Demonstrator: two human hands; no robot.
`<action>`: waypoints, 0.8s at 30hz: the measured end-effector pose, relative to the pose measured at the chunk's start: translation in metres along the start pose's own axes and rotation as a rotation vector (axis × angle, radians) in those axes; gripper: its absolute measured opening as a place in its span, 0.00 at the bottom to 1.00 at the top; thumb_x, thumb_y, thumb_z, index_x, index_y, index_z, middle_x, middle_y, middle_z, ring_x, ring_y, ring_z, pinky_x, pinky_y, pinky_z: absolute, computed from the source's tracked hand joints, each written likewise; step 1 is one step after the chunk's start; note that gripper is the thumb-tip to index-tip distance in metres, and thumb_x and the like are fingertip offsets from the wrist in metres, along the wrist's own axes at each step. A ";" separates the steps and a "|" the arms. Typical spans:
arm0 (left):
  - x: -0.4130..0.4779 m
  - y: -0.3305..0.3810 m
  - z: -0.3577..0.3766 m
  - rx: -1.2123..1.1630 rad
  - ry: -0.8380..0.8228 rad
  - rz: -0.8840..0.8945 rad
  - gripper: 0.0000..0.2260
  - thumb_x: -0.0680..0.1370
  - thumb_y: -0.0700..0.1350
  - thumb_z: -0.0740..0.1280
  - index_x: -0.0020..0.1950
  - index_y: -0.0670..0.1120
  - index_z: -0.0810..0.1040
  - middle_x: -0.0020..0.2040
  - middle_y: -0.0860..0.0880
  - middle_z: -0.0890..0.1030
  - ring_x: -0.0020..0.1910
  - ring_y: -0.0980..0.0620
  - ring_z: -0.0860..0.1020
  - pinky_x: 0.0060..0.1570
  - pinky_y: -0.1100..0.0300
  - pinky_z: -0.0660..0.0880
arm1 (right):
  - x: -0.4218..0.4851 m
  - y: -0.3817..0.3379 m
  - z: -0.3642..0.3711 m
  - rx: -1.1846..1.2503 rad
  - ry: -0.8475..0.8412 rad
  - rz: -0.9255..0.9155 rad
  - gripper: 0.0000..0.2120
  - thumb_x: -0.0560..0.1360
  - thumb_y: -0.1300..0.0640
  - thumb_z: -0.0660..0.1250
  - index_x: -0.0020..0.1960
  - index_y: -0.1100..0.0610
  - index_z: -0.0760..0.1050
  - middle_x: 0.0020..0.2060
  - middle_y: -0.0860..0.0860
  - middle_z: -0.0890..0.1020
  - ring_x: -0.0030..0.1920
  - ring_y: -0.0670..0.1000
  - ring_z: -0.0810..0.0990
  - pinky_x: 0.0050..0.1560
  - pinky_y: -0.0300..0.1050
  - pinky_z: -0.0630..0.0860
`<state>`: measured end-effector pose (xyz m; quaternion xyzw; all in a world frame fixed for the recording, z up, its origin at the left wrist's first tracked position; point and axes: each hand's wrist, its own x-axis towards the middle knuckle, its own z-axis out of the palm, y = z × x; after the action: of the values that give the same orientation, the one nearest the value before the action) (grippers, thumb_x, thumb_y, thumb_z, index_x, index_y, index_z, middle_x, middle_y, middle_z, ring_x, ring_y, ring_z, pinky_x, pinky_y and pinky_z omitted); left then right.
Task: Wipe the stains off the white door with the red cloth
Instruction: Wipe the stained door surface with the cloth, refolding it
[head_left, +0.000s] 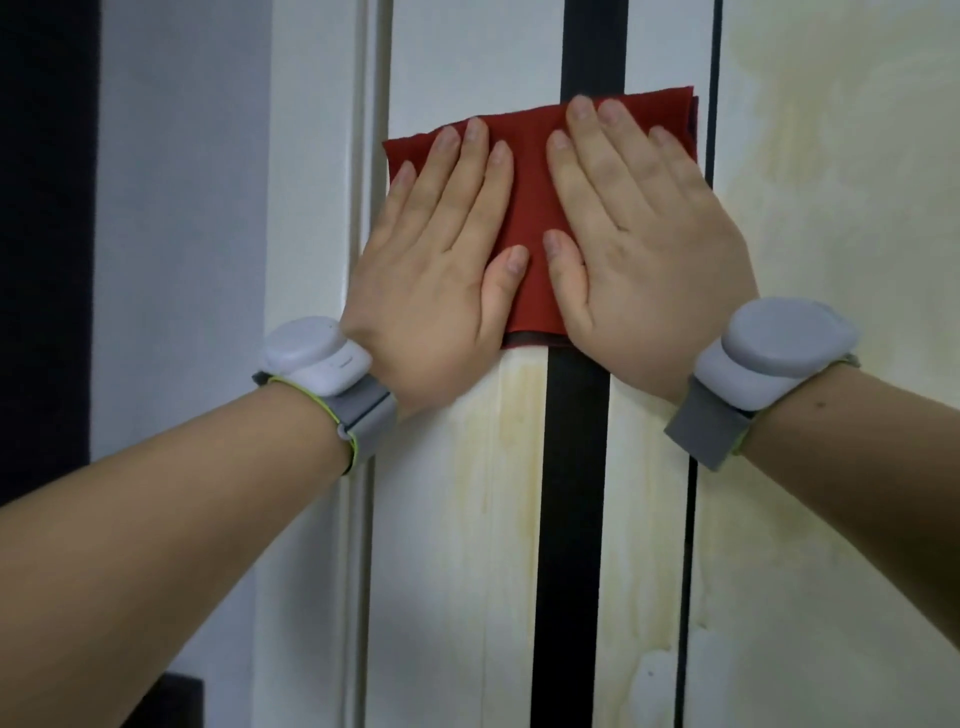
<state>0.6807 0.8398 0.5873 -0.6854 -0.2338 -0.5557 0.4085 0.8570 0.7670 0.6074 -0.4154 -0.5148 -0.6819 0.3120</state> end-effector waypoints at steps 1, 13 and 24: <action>-0.004 0.002 0.001 -0.001 0.001 -0.002 0.28 0.87 0.54 0.49 0.84 0.41 0.54 0.84 0.41 0.55 0.84 0.43 0.52 0.82 0.45 0.48 | -0.003 -0.002 0.000 -0.002 -0.009 -0.004 0.28 0.85 0.49 0.48 0.80 0.62 0.60 0.79 0.59 0.62 0.80 0.58 0.59 0.80 0.56 0.55; -0.055 0.031 -0.001 -0.019 0.011 -0.058 0.27 0.87 0.52 0.50 0.83 0.39 0.57 0.83 0.39 0.57 0.83 0.41 0.54 0.82 0.42 0.51 | -0.045 -0.015 -0.018 0.076 -0.093 -0.066 0.28 0.85 0.49 0.47 0.81 0.63 0.57 0.80 0.59 0.59 0.81 0.59 0.56 0.80 0.58 0.54; -0.104 0.058 -0.008 0.013 -0.087 -0.118 0.29 0.86 0.53 0.50 0.83 0.40 0.54 0.84 0.40 0.53 0.84 0.43 0.50 0.82 0.47 0.46 | -0.088 -0.027 -0.030 0.147 -0.168 -0.129 0.28 0.85 0.50 0.47 0.81 0.63 0.54 0.81 0.60 0.56 0.82 0.59 0.53 0.80 0.58 0.53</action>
<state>0.6923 0.8149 0.4709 -0.6910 -0.2951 -0.5471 0.3690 0.8672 0.7456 0.5136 -0.4131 -0.6134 -0.6239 0.2527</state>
